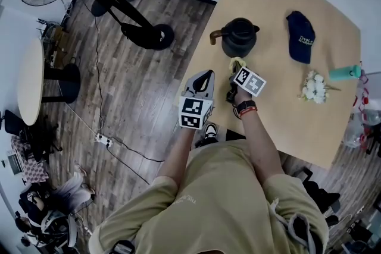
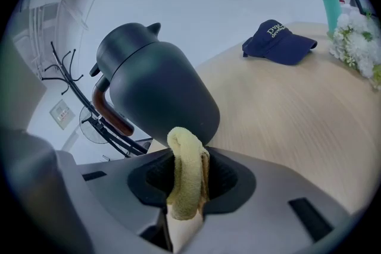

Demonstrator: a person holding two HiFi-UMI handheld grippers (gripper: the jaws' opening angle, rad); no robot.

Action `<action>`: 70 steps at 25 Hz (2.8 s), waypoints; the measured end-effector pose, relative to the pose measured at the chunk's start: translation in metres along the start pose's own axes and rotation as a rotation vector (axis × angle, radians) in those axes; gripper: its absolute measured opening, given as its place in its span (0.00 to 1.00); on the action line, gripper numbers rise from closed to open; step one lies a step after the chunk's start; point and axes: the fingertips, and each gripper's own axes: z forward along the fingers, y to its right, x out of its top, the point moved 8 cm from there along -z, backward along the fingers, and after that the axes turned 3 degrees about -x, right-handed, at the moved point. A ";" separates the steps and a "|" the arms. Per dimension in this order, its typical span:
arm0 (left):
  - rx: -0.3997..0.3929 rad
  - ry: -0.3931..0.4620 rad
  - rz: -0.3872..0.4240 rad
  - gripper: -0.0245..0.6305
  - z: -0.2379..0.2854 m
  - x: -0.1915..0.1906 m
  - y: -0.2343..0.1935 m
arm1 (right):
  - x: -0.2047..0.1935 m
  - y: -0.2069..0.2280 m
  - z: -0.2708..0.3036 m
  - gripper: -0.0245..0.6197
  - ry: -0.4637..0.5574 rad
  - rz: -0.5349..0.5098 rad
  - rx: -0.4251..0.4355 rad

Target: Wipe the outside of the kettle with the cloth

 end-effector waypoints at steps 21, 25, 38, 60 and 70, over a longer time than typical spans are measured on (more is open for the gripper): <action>-0.012 -0.029 0.021 0.07 0.020 0.001 0.022 | 0.064 0.050 0.009 0.23 0.103 -0.118 -0.093; -0.014 -0.009 0.032 0.07 0.018 0.008 0.026 | 0.080 0.047 -0.013 0.23 0.156 -0.144 -0.059; -0.052 0.145 0.096 0.07 -0.023 0.059 0.052 | 0.096 0.013 -0.186 0.23 0.395 -0.347 0.099; -0.047 0.272 0.127 0.07 -0.088 0.074 0.085 | 0.053 -0.021 -0.306 0.23 0.602 -0.606 0.094; -0.052 0.236 0.150 0.07 -0.078 0.066 0.082 | 0.046 -0.015 -0.291 0.23 0.527 -0.641 0.118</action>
